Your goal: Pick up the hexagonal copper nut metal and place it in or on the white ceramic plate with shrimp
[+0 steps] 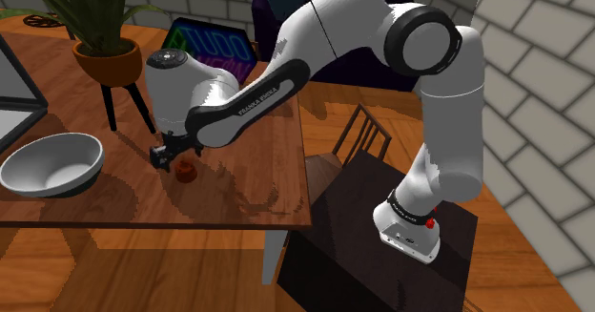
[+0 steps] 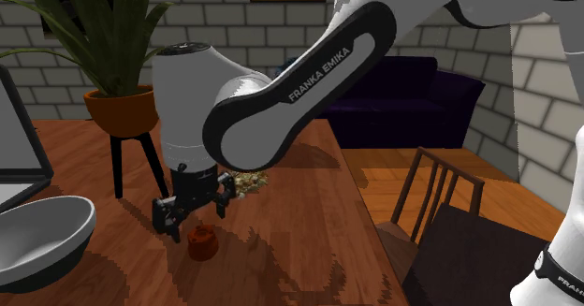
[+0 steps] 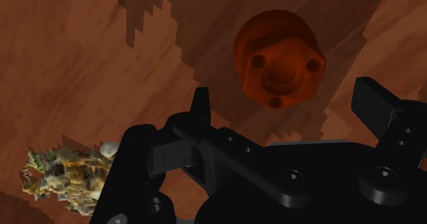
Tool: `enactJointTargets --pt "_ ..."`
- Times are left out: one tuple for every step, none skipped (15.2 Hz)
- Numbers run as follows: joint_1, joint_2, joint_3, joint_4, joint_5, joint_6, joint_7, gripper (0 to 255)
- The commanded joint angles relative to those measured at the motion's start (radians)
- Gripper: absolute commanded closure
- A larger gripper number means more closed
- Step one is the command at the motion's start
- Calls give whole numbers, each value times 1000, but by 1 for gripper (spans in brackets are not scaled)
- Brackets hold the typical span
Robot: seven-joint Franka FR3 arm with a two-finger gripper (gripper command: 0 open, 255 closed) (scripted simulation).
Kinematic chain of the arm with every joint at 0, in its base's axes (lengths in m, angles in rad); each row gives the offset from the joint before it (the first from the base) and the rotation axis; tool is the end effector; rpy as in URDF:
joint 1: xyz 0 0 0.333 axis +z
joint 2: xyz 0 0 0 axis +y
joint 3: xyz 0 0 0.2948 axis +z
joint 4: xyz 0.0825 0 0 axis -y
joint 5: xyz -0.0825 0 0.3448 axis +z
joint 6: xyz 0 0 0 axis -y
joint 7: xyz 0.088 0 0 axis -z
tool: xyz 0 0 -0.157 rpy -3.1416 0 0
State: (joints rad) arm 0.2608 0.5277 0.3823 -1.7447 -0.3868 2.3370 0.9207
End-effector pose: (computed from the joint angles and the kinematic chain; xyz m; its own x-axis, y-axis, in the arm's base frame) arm 0.5325 0.3540 0.2566 0.9844 -0.0813 0.1559 -0.0803 -0.9967 -0.0126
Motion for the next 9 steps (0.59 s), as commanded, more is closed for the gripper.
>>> enactJointTargets --pt "9 27 -8 14 -12 13 9 0" --pt "11 37 -12 15 -17 21 12 0" --pt "13 46 -15 17 -21 29 14 0" --pt "15 56 -19 19 -26 37 17 0" --pt "17 66 -22 21 -31 44 20 0" --pt "18 72 -24 22 -33 49 21 0" --pt "18 72 -24 22 -33 49 21 0" --pt "18 72 -24 22 -33 49 21 0" --pt "18 72 -24 22 -33 49 21 0"
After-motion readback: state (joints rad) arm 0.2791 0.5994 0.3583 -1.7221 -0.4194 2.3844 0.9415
